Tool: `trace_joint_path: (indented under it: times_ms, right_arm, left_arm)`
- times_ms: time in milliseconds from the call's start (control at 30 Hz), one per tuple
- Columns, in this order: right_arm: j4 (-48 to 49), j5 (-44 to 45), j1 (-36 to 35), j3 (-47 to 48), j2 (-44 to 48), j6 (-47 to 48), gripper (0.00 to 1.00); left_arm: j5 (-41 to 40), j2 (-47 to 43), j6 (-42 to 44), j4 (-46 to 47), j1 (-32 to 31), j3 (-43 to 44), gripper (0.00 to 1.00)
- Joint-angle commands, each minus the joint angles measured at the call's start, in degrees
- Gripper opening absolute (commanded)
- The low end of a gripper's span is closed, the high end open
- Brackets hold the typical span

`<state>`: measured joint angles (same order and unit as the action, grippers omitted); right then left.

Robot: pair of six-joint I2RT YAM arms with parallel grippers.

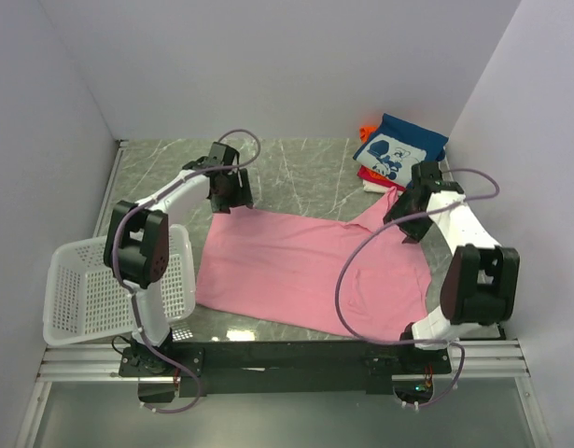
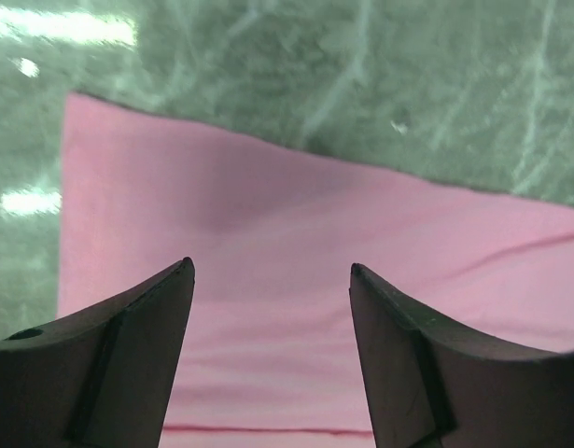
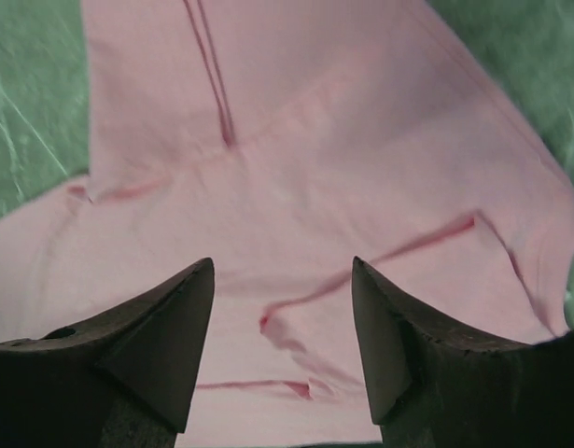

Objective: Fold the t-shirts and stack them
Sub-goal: Fold the tshirt

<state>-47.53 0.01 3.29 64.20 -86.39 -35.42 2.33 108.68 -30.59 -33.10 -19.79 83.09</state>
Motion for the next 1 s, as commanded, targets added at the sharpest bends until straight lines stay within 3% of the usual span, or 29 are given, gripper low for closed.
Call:
trace_joint_path:
  times_ms: [0,367,967]
  right_arm:
    - [3.8,0.8,0.4,5.9,-4.6,2.6,0.67]
    - [12.2,1.9,0.4,20.9,-19.9,3.5,0.66]
    - [8.3,5.7,0.4,38.1,-37.4,7.8,0.65]
  left_arm:
    - [0.2,2.3,0.0,-2.3,2.7,4.2,0.73]
    - [-1.1,8.1,0.7,-1.7,9.0,10.3,0.73]
    - [-2.2,12.5,-0.9,-2.5,9.5,13.2,0.73]
